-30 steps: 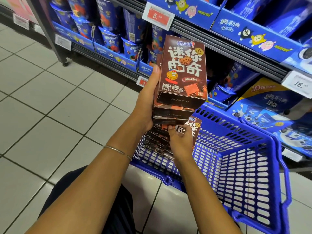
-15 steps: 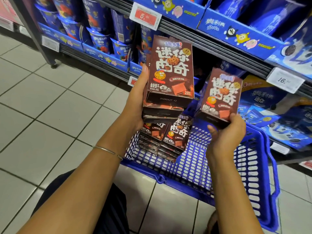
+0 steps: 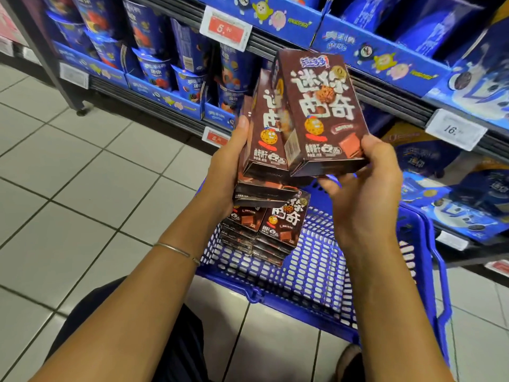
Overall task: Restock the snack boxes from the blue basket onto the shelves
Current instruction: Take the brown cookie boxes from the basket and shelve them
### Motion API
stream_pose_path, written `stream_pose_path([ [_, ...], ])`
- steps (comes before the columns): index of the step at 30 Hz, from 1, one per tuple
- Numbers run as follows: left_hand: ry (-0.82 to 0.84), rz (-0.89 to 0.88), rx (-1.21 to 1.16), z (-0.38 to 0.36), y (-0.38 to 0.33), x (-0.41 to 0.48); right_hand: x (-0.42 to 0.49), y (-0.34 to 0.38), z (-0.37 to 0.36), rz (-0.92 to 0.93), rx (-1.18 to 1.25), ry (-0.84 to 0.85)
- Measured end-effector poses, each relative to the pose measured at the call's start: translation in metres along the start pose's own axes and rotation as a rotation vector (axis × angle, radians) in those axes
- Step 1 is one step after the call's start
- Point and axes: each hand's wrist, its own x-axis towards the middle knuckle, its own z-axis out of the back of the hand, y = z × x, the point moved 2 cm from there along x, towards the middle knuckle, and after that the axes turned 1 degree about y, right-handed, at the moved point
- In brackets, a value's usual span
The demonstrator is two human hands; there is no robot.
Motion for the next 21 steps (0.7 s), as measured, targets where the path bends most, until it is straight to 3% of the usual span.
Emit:
stream_pose_path([
  [5, -0.040, 0.010, 0.054, -0.005, 0.004, 0.000, 0.002, 0.000, 0.006, 0.075, -0.219, 0.101],
  [9, -0.040, 0.013, 0.109, -0.013, 0.011, 0.001, 0.008, 0.003, 0.024, 0.030, -0.347, 0.161],
  [15, -0.003, 0.001, 0.165, -0.032, 0.028, -0.009, 0.030, 0.014, 0.047, -0.104, -0.306, 0.278],
  [21, -0.165, 0.027, 0.155, -0.070, 0.007, -0.039, 0.031, 0.052, 0.052, -0.238, -0.228, 0.313],
])
